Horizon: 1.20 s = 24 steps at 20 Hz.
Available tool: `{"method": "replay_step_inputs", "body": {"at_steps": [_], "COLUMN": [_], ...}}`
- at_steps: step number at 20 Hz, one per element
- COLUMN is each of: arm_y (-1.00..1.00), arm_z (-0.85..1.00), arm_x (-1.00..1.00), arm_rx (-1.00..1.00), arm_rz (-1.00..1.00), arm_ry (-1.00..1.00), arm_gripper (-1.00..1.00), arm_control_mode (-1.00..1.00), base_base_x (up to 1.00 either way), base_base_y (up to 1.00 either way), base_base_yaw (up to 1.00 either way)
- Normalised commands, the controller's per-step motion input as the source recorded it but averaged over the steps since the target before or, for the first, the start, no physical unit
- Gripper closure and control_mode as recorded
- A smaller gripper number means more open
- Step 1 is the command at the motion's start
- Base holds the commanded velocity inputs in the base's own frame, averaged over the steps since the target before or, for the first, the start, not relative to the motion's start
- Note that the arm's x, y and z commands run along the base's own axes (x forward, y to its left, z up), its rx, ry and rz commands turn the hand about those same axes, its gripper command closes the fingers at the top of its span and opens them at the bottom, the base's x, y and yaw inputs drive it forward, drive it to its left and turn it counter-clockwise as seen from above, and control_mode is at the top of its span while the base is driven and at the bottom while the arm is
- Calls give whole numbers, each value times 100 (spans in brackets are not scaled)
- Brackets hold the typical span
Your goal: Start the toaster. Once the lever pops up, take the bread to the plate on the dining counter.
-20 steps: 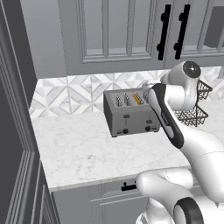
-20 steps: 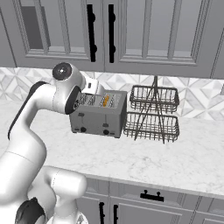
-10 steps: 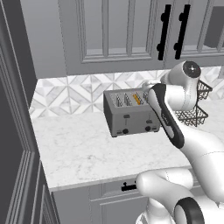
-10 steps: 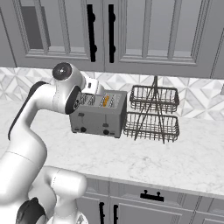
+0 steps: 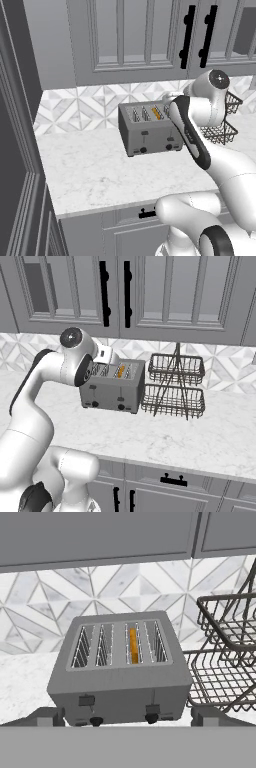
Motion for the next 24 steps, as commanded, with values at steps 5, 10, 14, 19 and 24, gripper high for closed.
{"method": "replay_step_inputs", "body": {"at_steps": [5,10,14,19,24], "arm_y": [0,0,0,0,0], "arm_z": [0,0,0,0,0], "arm_x": [0,0,0,0,0], "arm_rx": [0,0,0,0,0], "arm_rz": [0,0,0,0,0], "arm_ry": [0,0,0,0,0], "arm_gripper": [-100,-100,-100,-100,-100], "arm_control_mode": [-100,-100,-100,-100,-100], "base_base_x": [0,0,0,0,0], "base_base_y": [0,0,0,0,0], "base_base_yaw": [0,0,0,0,0]}}
